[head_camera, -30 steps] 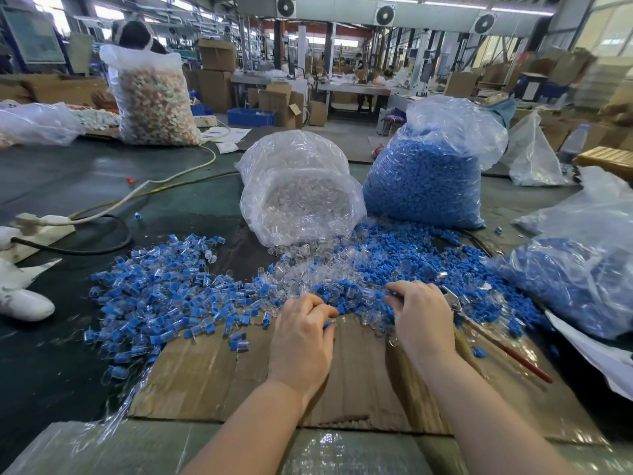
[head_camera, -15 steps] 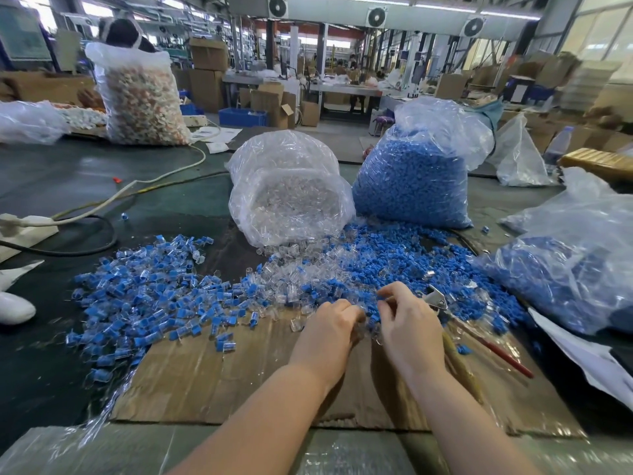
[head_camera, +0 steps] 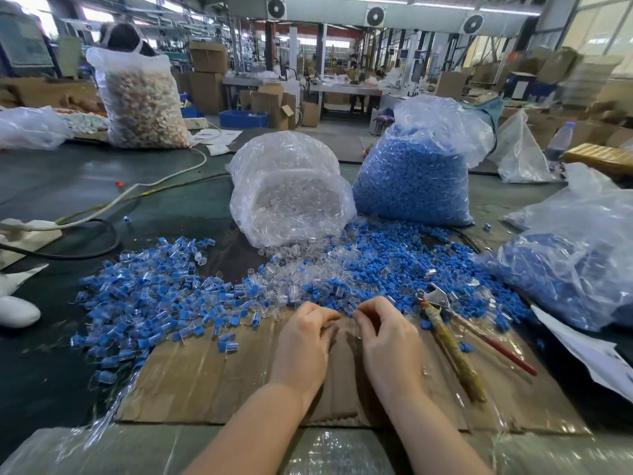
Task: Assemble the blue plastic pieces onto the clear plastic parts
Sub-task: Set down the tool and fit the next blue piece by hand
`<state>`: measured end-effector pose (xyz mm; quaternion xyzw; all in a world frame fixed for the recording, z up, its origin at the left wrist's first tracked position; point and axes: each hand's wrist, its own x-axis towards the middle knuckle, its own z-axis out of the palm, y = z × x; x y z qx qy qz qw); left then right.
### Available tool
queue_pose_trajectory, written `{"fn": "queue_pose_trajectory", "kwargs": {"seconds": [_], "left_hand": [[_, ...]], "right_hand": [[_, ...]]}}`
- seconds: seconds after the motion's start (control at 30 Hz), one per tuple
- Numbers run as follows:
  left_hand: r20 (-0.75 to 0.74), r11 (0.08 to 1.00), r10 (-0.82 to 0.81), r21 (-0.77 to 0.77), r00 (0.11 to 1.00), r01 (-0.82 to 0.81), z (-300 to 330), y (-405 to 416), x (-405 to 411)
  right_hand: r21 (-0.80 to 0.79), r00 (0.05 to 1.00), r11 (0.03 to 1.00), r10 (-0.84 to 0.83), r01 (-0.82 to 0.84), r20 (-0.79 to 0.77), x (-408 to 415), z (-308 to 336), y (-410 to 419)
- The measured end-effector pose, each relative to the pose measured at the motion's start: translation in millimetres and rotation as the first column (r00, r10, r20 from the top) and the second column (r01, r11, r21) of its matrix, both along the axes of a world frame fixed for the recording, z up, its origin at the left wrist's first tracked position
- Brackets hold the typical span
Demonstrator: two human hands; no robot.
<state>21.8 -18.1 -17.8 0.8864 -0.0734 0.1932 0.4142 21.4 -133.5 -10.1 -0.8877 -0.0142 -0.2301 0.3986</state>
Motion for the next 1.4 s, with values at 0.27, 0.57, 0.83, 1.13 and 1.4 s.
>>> {"fn": "queue_pose_trajectory", "kwargs": {"seconds": [0.27, 0.57, 0.83, 1.13, 1.4], "left_hand": [[-0.005, 0.992, 0.082, -0.100, 0.997, -0.082, -1, 5, -5], [-0.069, 0.982, 0.085, -0.164, 0.994, -0.095, -3, 8, -4], [-0.193, 0.935, 0.019, -0.344, 0.981, -0.086, -6, 13, -1], [-0.245, 0.885, -0.074, -0.463, 0.967, -0.050, -3, 13, -3], [-0.261, 0.897, -0.137, -0.442, 0.955, 0.008, -1, 13, -5]], "right_hand": [[-0.107, 0.995, 0.994, 0.036, -0.026, 0.094, -8, -5, 1], [-0.181, 0.999, 0.983, -0.044, 0.042, -0.006, -8, -10, 0], [0.023, 0.995, 0.994, 0.102, -0.103, 0.017, -9, -8, 1], [-0.093, 0.992, 0.987, 0.127, -0.128, -0.015, -9, -10, 2], [-0.152, 0.994, 0.984, 0.100, -0.094, 0.032, -9, -13, 3]]}}
